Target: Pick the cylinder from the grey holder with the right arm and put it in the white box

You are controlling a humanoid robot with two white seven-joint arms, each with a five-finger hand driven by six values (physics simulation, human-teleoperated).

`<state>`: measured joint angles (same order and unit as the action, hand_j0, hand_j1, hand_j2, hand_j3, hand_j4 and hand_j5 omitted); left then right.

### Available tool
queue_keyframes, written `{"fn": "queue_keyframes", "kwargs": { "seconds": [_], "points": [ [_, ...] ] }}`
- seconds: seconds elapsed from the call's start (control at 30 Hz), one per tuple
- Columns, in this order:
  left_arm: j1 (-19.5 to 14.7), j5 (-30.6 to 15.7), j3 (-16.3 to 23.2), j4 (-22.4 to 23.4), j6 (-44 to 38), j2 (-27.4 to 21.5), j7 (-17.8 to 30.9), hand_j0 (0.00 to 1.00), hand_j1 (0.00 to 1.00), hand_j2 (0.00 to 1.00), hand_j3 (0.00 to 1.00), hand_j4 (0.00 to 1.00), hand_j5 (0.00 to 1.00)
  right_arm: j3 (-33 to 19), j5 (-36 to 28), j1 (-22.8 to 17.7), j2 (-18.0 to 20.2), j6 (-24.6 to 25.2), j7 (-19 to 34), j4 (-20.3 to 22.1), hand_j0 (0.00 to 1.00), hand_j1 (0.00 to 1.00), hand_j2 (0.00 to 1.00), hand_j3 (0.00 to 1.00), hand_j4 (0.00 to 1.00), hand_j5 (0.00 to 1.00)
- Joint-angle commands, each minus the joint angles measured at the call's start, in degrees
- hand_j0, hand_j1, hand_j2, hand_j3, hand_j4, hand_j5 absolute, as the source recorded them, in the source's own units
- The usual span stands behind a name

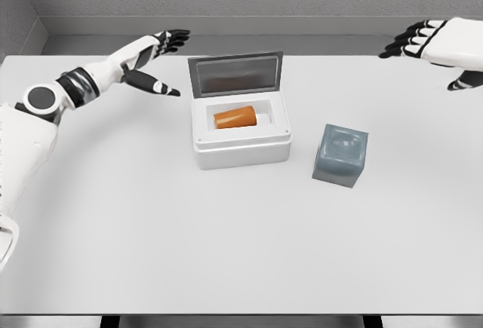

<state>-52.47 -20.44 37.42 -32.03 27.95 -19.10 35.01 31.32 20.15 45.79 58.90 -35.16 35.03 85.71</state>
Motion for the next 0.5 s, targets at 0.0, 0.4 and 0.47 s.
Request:
{"fn": "queue_keyframes", "kwargs": {
  "seconds": [0.0, 0.4, 0.47],
  "points": [
    [0.0, -1.3, -0.2, -2.0, -0.6, 0.4, 0.0, 1.0, 1.0, 1.0, 1.0, 1.0, 1.0, -0.2, -0.3, 0.0, 0.5, 0.2, 0.0, 1.2, 1.0, 1.0, 1.0, 1.0, 1.0, 1.0],
    [3.1, -1.3, 0.1, -8.6, 0.2, -1.5, 0.0, 1.0, 1.0, 1.0, 1.0, 1.0, 1.0, -0.1, -0.2, -5.3, 0.4, 0.2, 0.0, 3.3, 1.0, 1.0, 1.0, 1.0, 1.0, 1.0],
    [3.1, -1.3, 0.1, -10.0, 0.1, -1.6, 0.0, 1.0, 1.0, 1.0, 1.0, 1.0, 1.0, -0.2, -0.2, -5.0, 1.0, 0.2, 0.0, 4.2, 1.0, 1.0, 1.0, 1.0, 1.0, 1.0]
  ]
}}
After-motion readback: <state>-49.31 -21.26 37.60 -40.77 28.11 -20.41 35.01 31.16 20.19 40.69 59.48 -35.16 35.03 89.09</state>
